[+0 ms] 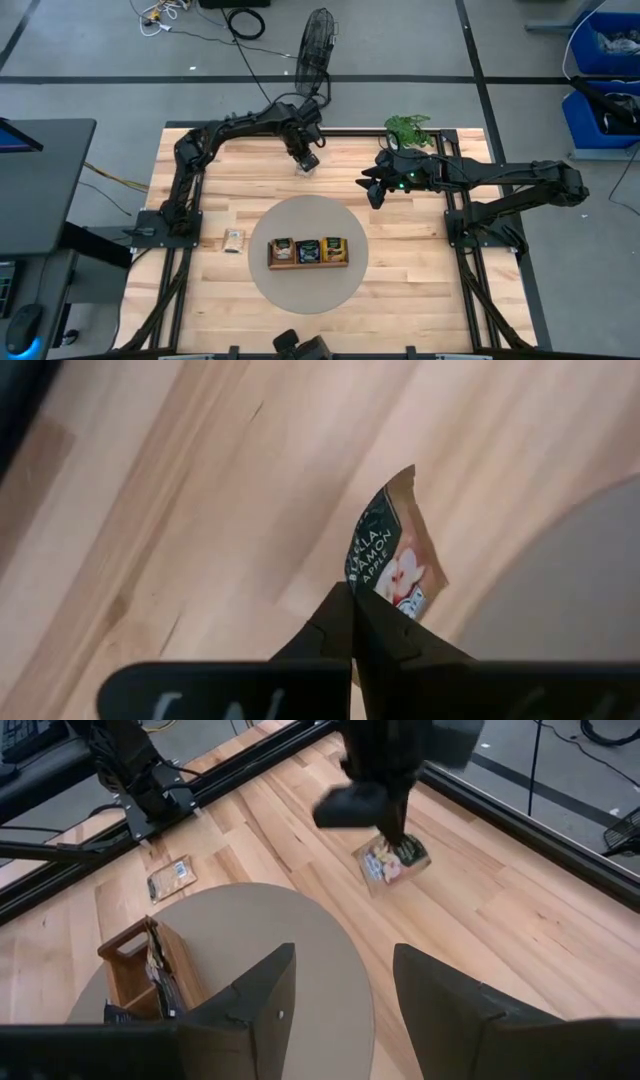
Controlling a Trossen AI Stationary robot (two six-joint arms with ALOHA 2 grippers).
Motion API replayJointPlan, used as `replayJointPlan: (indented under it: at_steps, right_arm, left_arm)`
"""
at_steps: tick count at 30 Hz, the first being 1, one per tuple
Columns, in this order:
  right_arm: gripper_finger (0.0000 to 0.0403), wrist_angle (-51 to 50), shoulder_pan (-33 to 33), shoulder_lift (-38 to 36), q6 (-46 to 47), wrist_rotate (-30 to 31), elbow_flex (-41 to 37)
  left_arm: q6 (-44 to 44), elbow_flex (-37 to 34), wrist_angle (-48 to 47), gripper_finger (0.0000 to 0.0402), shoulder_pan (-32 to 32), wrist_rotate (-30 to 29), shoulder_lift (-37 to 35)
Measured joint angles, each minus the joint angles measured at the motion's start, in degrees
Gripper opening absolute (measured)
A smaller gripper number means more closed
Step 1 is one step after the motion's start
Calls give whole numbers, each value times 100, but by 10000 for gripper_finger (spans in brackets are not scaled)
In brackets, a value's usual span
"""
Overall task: Pick & Place Tea
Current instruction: Put the brown tea bag into the left section of the wooden organizer
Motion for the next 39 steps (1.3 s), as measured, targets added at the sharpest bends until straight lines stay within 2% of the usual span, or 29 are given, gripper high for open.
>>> replayJointPlan:
  at_steps: [12, 20, 26, 30, 36, 39]
  right_arm:
    - [178, -6, 2, 0, -27, 0, 2]
    - [178, 6, 2, 0, -106, 0, 2]
    - [178, 73, 2, 0, -124, 0, 2]
    - [178, 141, 2, 0, -153, 0, 2]
    - [178, 111, 2, 0, -157, 0, 2]
    - [178, 116, 2, 0, -177, 1, 2]
  left_arm:
    - [-474, -18, 569, 1, -548, 223, -1231]
    - [-779, -18, 697, 1, -1056, -33, -1910]
    - [-1175, -79, 1155, 1, -1521, -162, -2381]
    - [-1418, -644, 1731, 1, -1944, -657, -2872]
    - [-1979, -1897, 2375, 1, -2623, -1498, -3775]
    - [-2344, -2386, 2424, 1, -2923, -1819, -4169]
